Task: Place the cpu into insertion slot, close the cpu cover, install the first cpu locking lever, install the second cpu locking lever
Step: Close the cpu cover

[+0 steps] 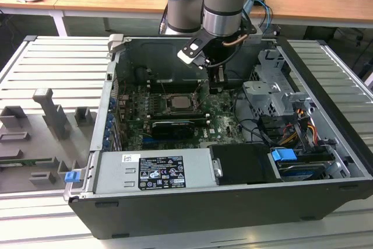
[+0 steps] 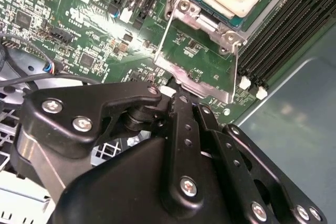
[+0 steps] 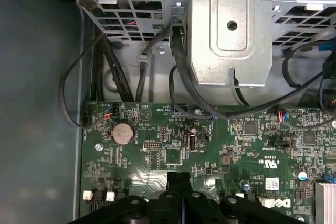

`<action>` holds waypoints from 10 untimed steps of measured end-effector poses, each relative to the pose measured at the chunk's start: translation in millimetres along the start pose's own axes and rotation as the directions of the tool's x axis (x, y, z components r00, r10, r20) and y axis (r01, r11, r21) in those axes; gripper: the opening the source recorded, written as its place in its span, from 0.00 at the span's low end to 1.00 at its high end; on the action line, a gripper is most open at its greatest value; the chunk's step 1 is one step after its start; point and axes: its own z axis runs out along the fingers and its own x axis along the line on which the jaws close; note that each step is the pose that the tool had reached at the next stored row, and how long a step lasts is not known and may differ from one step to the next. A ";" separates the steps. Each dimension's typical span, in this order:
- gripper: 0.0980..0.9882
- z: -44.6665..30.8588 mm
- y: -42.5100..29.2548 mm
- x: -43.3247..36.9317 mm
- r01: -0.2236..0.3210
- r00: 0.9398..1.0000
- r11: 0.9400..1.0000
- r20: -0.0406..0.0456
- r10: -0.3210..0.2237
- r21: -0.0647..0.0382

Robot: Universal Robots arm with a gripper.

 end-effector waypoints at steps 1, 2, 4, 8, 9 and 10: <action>0.01 0.0 -0.3 0.0 0.000 1.000 1.000 0.000 0.000 0.000; 0.01 0.0 -0.6 0.0 0.000 1.000 1.000 0.000 0.000 0.000; 0.01 -0.1 -2.4 0.1 0.000 1.000 1.000 0.000 0.000 0.000; 0.01 -0.6 -9.6 0.2 0.000 1.000 1.000 0.000 0.000 0.000; 0.01 -0.7 -11.6 0.3 0.000 1.000 1.000 0.000 0.000 0.000; 0.01 -0.9 -15.9 0.4 0.000 1.000 1.000 0.000 0.000 0.000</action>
